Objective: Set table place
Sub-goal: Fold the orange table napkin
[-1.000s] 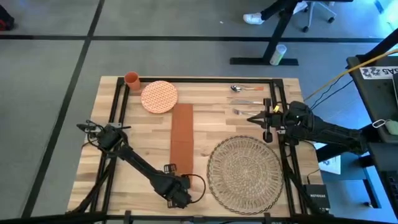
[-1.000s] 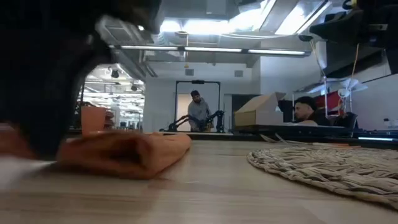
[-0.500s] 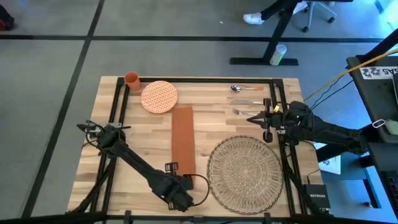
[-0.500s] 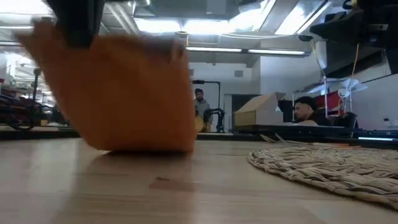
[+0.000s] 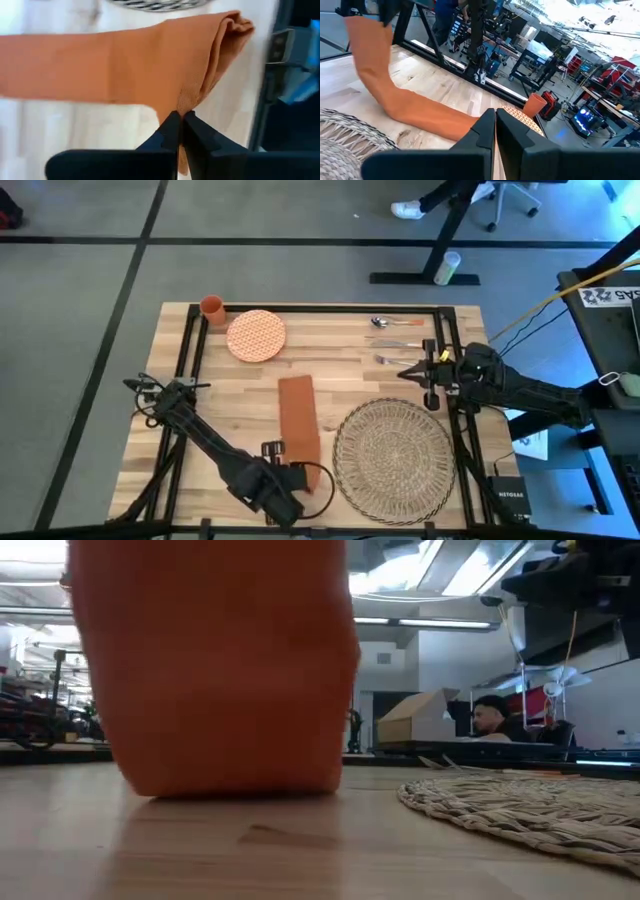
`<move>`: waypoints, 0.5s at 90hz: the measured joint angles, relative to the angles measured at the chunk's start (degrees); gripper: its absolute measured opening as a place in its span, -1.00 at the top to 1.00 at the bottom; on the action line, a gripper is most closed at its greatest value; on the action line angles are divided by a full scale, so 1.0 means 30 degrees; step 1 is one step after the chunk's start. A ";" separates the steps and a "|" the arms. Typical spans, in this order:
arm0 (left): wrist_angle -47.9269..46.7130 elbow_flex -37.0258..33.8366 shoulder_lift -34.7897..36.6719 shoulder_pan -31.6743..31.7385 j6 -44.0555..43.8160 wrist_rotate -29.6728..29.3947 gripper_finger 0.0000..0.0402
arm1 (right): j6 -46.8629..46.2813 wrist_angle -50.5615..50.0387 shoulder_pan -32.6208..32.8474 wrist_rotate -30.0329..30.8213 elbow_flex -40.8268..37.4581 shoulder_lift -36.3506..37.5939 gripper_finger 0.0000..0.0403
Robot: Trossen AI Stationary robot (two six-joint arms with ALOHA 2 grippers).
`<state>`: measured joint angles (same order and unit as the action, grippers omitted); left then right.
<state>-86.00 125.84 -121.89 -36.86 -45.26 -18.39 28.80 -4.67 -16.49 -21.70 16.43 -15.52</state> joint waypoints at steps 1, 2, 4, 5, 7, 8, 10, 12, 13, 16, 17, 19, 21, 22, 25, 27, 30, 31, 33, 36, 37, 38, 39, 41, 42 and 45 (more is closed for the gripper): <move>-0.0130 0.0022 0.0004 0.0040 -0.0072 -0.0049 1.00 | 0.0000 -0.0002 0.0000 0.0000 0.0000 0.0000 1.00; -0.0257 0.0045 0.0007 0.0080 -0.0121 -0.0095 1.00 | 0.0000 -0.0005 0.0000 0.0001 0.0000 -0.0001 1.00; -0.0497 0.0080 0.0007 0.0169 -0.0172 -0.0163 1.00 | 0.0000 -0.0007 0.0000 0.0004 0.0000 -0.0004 1.00; -0.0614 0.0089 0.0007 0.0221 -0.0211 -0.0187 1.00 | 0.0000 -0.0005 0.0000 0.0004 0.0000 -0.0004 1.00; -0.0854 0.0102 0.0007 0.0320 -0.0215 -0.0235 1.00 | 0.0000 0.0008 0.0000 0.0000 0.0000 -0.0004 1.00; -0.0967 0.0102 0.0007 0.0375 -0.0221 -0.0259 1.00 | 0.0000 0.0017 0.0000 -0.0004 0.0000 -0.0004 1.00; -0.1179 0.0102 0.0007 0.0502 -0.0204 -0.0295 1.00 | 0.0000 0.0042 0.0000 -0.0002 0.0000 -0.0002 1.00; -0.1339 0.0102 0.0007 0.0631 -0.0149 -0.0325 1.00 | 0.0000 0.0060 0.0000 0.0002 0.0000 0.0002 1.00; -0.1382 0.0102 0.0007 0.0696 -0.0089 -0.0343 1.00 | 0.0000 0.0062 0.0000 0.0001 0.0000 0.0001 1.00; -0.1357 0.0104 0.0007 0.0910 0.0197 -0.0407 1.00 | 0.0000 0.0052 0.0000 0.0004 0.0000 0.0004 1.00; -0.1328 0.0109 0.0007 0.0982 0.0249 -0.0440 1.00 | 0.0000 0.0051 0.0000 0.0004 0.0000 -0.0001 1.00; -0.1325 0.0124 0.0007 0.1132 0.0439 -0.0494 1.00 | 0.0000 0.0051 0.0000 -0.0003 0.0000 -0.0004 1.00; -0.1338 0.0124 0.0007 0.1296 0.0675 -0.0583 1.00 | 0.0000 0.0051 0.0000 0.0004 0.0000 0.0003 1.00; -0.1347 0.0124 0.0007 0.1379 0.0774 -0.0620 1.00 | 0.0000 0.0051 0.0000 0.0004 0.0000 0.0001 1.00; -0.1346 0.0124 0.0007 0.1653 0.1016 -0.0822 1.00 | 0.0000 0.0056 0.0000 0.0004 0.0000 -0.0004 1.00; -0.1332 0.0124 0.0007 0.1836 0.1254 -0.0969 1.00 | 0.0000 0.0055 0.0000 -0.0003 0.0000 0.0000 1.00; -0.1339 0.0124 0.0007 0.2105 0.1552 -0.1224 1.00 | 0.0000 0.0051 0.0000 -0.0004 0.0000 0.0004 1.00; -0.1339 0.0124 0.0007 0.2194 0.1711 -0.1298 1.00 | 0.0000 0.0049 0.0000 -0.0004 0.0000 0.0001 1.00; -0.1339 0.0124 0.0007 0.2390 0.1880 -0.1432 1.00 | 0.0000 0.0044 0.0000 0.0001 0.0000 -0.0004 1.00; -0.1345 0.0124 0.0007 0.2656 0.2263 -0.1597 1.00 | 0.0000 0.0026 0.0000 0.0000 0.0000 0.0000 1.00; -0.1344 0.0124 0.0007 0.2750 0.2362 -0.1654 1.00 | 0.0000 0.0022 0.0000 0.0004 0.0000 -0.0004 1.00; -0.1340 0.0124 0.0007 0.2848 0.2456 -0.1707 1.00 | 0.0000 0.0022 0.0000 0.0004 0.0000 -0.0004 1.00; -0.1344 0.0124 0.0007 0.2939 0.2635 -0.1760 1.00 | 0.0000 0.0022 0.0000 0.0001 0.0000 -0.0001 1.00; -0.1340 0.0124 0.0007 0.3124 0.2819 -0.1844 1.00 | 0.0000 0.0022 0.0000 -0.0004 0.0000 0.0004 1.00; -0.1339 0.0124 0.0007 0.3217 0.2935 -0.1877 1.00 | 0.0000 0.0022 0.0000 -0.0004 0.0000 0.0004 1.00; -0.1339 0.0124 0.0007 0.3476 0.3312 -0.2028 1.00 | 0.0000 0.0022 0.0000 -0.0004 0.0000 -0.0003 1.00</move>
<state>-90.02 126.21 -121.86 -26.43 -35.32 -24.48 28.80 -4.60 -16.49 -21.71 16.43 -15.53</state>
